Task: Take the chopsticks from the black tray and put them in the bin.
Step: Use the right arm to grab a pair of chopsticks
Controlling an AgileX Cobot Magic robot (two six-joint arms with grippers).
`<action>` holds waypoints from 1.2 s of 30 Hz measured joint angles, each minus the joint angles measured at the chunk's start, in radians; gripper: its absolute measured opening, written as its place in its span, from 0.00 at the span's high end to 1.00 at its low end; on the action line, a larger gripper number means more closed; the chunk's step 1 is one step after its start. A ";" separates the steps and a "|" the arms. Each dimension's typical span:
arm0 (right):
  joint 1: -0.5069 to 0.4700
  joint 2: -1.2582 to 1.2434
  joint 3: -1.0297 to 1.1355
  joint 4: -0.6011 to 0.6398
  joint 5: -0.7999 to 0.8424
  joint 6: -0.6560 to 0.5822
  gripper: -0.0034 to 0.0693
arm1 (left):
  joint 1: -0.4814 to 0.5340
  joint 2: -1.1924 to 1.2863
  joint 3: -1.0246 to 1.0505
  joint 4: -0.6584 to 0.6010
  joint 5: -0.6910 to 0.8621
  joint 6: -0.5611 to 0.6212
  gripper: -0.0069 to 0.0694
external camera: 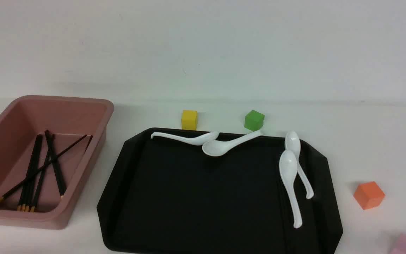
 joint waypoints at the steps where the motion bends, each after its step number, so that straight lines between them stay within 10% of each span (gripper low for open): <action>1: 0.000 0.000 0.000 0.000 0.000 0.000 0.67 | 0.000 0.000 0.000 0.000 0.000 0.000 0.60; 36: 0.000 0.000 0.000 0.000 0.000 0.000 0.62 | 0.000 0.000 0.000 0.000 0.000 0.000 0.60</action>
